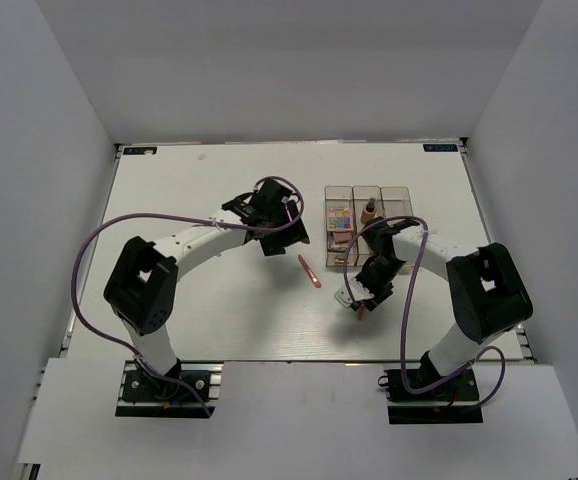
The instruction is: Organize the makeup
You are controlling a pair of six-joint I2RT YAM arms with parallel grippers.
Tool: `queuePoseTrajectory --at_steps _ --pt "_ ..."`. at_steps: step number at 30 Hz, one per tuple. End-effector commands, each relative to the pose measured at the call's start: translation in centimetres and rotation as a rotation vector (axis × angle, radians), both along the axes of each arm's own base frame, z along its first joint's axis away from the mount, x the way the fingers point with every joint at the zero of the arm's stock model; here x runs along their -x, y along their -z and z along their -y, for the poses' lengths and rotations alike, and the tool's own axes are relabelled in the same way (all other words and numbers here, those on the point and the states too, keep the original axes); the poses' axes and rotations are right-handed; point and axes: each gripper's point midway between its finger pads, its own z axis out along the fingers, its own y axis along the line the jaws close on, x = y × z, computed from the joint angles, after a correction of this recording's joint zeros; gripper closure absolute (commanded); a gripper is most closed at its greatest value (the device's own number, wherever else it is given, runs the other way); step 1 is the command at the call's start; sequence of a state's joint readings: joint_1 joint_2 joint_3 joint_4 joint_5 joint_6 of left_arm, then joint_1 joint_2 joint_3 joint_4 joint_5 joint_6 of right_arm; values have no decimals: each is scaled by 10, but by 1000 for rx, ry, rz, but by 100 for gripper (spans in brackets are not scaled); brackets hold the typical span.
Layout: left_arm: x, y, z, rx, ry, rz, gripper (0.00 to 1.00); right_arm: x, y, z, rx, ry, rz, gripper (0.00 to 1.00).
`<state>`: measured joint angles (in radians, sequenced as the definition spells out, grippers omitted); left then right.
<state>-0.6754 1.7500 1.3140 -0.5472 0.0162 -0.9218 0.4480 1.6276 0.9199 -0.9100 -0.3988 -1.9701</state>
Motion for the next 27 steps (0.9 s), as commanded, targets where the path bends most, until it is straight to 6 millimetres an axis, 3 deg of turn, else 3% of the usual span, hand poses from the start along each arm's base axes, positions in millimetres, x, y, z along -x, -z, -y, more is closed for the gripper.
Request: queuePoseTrajectory --at_steps 1,10,14,19,25,27 --pt "-3 -12 12 57 15 -13 23 2 7 0 19 -41 3 53" --pt "4 2 27 90 32 -121 25 28 -1 3 23 -17 -125 78" --pt "4 15 27 33 25 -198 27 40 -23 -9 -55 18 -190 91" --pt "6 24 30 24 36 -243 27 43 -42 -22 -123 95 -216 97" --pt "4 20 29 19 28 -233 28 27 -59 -31 -140 254 -220 100" --pt "5 21 29 15 29 -237 27 3 -72 -43 -195 356 -173 100"
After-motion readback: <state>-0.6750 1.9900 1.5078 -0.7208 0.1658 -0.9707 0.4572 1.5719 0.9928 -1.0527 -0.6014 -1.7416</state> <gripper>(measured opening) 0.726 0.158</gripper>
